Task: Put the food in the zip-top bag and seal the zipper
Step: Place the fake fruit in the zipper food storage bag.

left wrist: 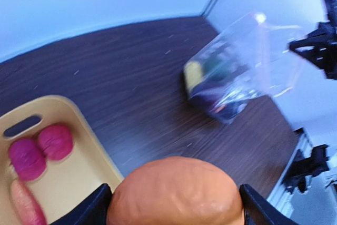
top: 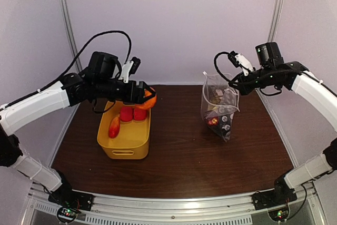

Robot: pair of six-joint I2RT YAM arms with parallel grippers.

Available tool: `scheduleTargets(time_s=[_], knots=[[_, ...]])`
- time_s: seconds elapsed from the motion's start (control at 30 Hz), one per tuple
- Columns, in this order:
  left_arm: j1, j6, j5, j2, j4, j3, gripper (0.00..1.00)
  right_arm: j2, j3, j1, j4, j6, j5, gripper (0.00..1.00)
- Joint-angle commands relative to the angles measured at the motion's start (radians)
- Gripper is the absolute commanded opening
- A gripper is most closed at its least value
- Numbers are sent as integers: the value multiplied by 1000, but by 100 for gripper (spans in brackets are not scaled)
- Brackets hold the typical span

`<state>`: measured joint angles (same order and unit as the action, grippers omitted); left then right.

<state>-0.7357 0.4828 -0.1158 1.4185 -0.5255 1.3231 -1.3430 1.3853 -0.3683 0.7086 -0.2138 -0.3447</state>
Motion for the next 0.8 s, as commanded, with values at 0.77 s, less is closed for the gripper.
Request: scheduleTargets(time_s=[0.77], knots=[[-321, 325, -80, 541, 1142, 307, 64, -105, 243, -14, 140, 128, -109, 0]])
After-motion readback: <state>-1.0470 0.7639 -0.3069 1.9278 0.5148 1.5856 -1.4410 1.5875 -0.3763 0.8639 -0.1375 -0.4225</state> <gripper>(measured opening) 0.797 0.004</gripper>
